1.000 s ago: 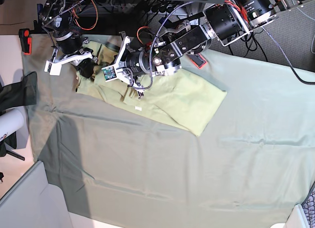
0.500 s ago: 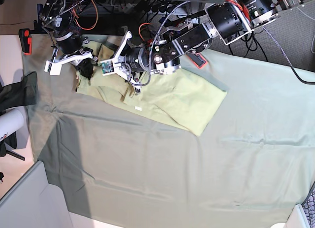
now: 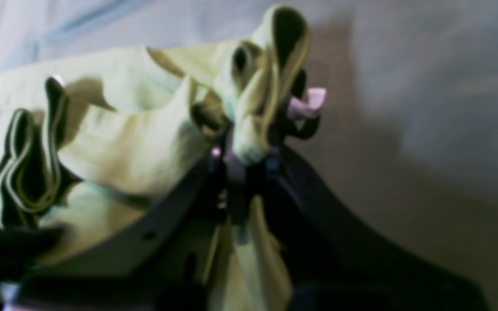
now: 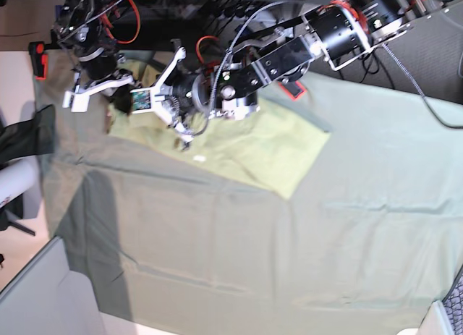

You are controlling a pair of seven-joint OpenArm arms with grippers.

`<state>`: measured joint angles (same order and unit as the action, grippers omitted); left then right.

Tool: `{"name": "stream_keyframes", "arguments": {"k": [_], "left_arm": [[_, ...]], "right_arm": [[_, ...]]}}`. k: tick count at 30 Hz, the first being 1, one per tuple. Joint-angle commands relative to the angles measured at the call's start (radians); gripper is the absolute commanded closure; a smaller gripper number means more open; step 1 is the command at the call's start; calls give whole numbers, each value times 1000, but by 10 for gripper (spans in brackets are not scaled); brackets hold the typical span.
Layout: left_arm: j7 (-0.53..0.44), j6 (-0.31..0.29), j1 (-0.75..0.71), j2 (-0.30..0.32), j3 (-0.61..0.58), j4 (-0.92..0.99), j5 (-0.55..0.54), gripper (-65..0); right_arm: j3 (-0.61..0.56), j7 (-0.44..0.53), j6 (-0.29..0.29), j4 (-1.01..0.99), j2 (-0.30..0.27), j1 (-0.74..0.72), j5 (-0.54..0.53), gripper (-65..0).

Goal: Fold the T-shirt properly
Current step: 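Hold the shirt with both grippers and press the fold flat, then release the left gripper and regrasp the shirt bundle with both grippers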

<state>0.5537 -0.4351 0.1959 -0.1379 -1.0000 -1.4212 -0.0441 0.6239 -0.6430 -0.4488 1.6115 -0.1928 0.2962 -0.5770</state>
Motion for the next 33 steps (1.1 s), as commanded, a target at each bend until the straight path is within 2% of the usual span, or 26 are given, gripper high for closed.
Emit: {"name": "stream_keyframes", "arguments": {"k": [1, 5, 11, 15, 19, 23, 28, 33], "left_arm": [[-8, -3, 20, -19, 11, -29, -9, 0], [35, -3, 20, -19, 85, -64, -39, 0], [86, -10, 20, -19, 285, -74, -116, 0], [126, -88, 20, -19, 439, -74, -156, 0], [140, -112, 19, -19, 550, -74, -226, 0], [141, -112, 4, 42, 596, -74, -239, 0], [150, -131, -37, 108, 595, -74, -310, 0], [200, -155, -79, 122, 595, -74, -353, 0]], "right_arm": [[11, 25, -37, 14, -25, -4, -1, 0], [29, 18, -37, 14, -48, -4, 7, 0], [62, 18, -37, 14, -79, -2, 16, 0], [87, 18, -37, 14, -99, -2, 16, 0], [103, 5, -37, 14, -118, -2, -35, 0], [103, 5, -37, 14, -123, -3, -102, 0], [103, -26, -38, 16, -123, -5, -190, 0], [103, -78, -39, 37, -122, -5, -269, 0]]}}
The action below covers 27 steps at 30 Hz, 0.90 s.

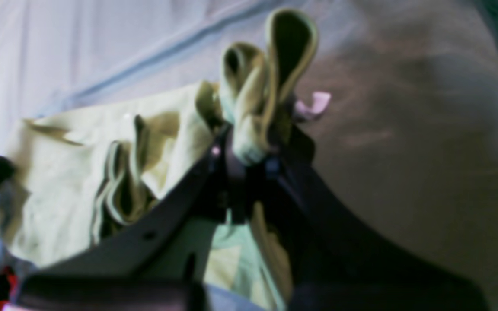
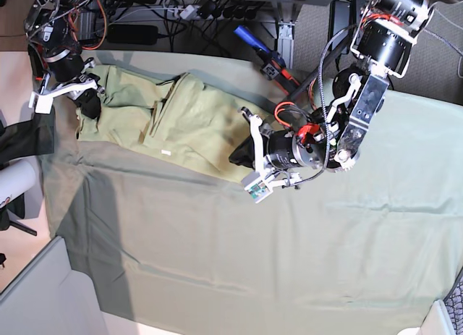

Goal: Fold the T-shirt properly
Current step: 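Release the left gripper and regrasp the shirt bundle with both grippers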

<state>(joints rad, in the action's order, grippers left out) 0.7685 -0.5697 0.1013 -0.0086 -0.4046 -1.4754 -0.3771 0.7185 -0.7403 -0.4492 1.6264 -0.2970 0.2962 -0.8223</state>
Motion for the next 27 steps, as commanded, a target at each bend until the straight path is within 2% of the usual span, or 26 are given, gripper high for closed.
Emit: {"name": "stream_keyframes", "arguments": {"k": [1, 6, 14, 19, 23, 27], "left_arm": [[-5, -30, 9, -8, -1, -20, -29, 0], [26, -46, -7, -8, -1, -20, -53, 0], [10, -48, -7, -8, -1, -20, -61, 0], [-36, -50, -7, -8, -1, -20, -67, 0], [-44, -102, 10, -8, 0, -20, -113, 0], [-25, -122, 20, -8, 12, -32, -148, 0]], "right_arm": [[9, 10, -38, 32, -16, -5, -37, 0], [8, -13, -38, 118, -2, -5, -69, 0], [-17, -34, -39, 258, 81, -5, -83, 0], [-108, -34, -39, 269, 84, -5, -81, 0], [-173, -21, -39, 269, 84, -5, -75, 0], [-224, -18, -39, 272, 84, -5, -76, 0]]}}
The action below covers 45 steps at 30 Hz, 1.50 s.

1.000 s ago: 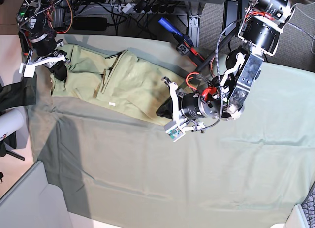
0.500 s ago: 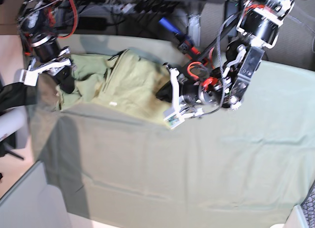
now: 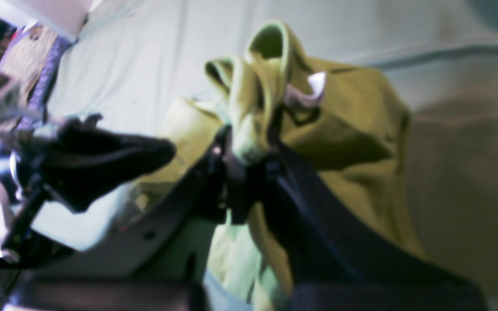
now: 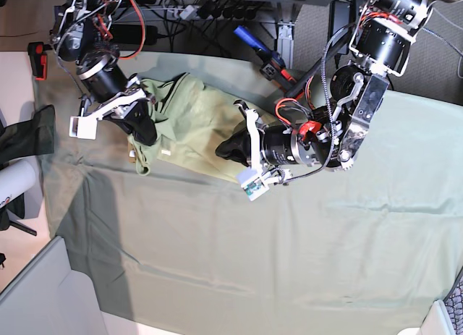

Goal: Fold the T-shirt properly
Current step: 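Release the left gripper and regrasp the shirt bundle with both grippers, then fold the shirt bundle over with the right gripper toward the left gripper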

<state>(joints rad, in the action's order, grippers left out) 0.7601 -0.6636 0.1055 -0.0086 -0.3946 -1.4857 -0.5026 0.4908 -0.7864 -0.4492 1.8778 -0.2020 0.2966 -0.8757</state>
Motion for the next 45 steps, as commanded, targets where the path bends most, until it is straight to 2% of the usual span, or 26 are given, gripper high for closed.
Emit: {"name": "stream_keyframes", "arguments": {"k": [1, 10, 13, 18, 26, 35, 41, 45], "left_arm": [[-10, -35, 16, -8, 13, -27, -36, 0], [83, -35, 13, -5, 200, -45, -105, 0], [96, -35, 6, 23, 233, -45, -161, 0], [108, -35, -13, 66, 235, -45, -174, 0], [109, -35, -84, 71, 234, -45, -173, 0], [109, -35, -114, 78, 234, -45, -203, 0], [114, -35, -114, 79, 234, -45, -214, 0], [152, -35, -114, 78, 261, -45, -318, 0]], "right_arm": [[-7, 31, -39, 26, -11, -6, -22, 0], [-105, 55, -39, 160, -10, -8, 8, 0], [-127, 72, -39, 172, -10, -8, 8, 0], [-170, 85, -39, 172, 4, -23, 50, 0], [-281, 94, -39, 169, 6, -102, 138, 0], [-460, 169, -38, 143, 6, -108, 382, 0], [-504, 192, -38, 105, 6, -108, 416, 0], [-504, 192, -37, 81, 6, -108, 416, -246]]}}
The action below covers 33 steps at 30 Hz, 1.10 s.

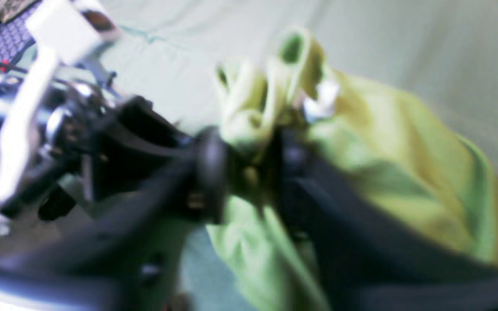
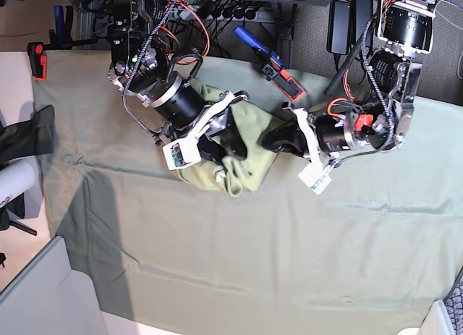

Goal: Fold the T-shirt properly
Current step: 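Fold the shirt bundle over with the right gripper toward the left gripper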

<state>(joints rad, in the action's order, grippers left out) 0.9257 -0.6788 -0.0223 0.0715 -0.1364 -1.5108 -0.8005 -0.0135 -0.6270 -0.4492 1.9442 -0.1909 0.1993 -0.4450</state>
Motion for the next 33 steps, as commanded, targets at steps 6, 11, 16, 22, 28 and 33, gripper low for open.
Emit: {"name": "stream_keyframes", "arguments": {"k": [6, 11, 16, 22, 28, 33], "left_arm": [[3, -19, 18, 10, 113, -20, -52, 0], [5, -19, 19, 64, 158, -20, -79, 0], [8, -19, 19, 127, 158, -20, -117, 0], [37, -19, 19, 157, 158, -20, -182, 0], [56, -19, 19, 171, 158, -20, -183, 0], [58, -19, 19, 189, 158, -20, -183, 0]], "right_arm": [[-1, 32, -37, -18, -5, -10, -28, -320], [-18, 47, -38, -19, -5, -11, -129, -319], [-30, 55, -38, -19, 37, -29, -141, -319], [-30, 50, -38, -19, 97, -60, -138, -319], [34, 33, -38, 21, 96, -135, -83, -197], [207, -80, -38, 55, 82, -177, -94, 0]]}}
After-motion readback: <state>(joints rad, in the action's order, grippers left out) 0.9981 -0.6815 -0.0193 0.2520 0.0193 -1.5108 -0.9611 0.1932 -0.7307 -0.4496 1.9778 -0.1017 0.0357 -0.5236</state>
